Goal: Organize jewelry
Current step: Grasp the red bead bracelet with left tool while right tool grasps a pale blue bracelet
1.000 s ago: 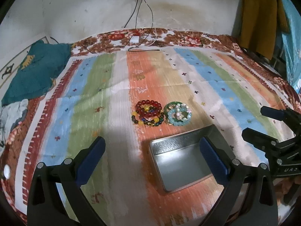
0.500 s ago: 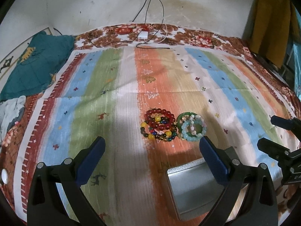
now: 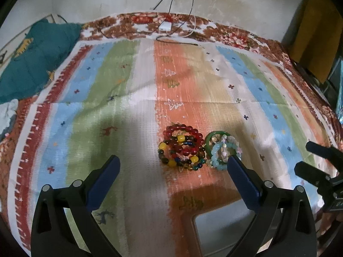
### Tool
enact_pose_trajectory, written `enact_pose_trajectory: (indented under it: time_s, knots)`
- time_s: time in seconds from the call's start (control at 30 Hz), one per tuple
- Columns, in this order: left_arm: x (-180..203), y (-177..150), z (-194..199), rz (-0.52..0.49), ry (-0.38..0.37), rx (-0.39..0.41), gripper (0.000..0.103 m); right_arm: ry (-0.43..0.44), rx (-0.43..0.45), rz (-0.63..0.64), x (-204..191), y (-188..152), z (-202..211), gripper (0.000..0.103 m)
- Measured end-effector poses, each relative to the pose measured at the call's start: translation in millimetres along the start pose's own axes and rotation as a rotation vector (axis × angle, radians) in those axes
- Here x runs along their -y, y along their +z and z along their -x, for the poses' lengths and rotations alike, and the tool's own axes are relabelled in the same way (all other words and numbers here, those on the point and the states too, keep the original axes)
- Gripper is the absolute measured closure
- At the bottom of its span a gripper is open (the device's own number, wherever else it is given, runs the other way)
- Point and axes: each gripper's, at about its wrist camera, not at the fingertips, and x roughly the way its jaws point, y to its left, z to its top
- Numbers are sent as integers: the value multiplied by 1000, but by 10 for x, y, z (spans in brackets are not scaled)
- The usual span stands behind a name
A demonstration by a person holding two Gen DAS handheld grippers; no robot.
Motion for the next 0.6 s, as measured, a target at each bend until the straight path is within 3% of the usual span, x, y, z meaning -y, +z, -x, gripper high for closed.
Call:
enact_pose_trajectory:
  time_s: [0.17,0.6]
  knots:
    - [-70,65,-163,34,-33,-39,8,5,-25,-15,21,64,-99,4]
    - [-157,216,-485,60,-24,-106,17,8,-104,-20,24,189,-448,5]
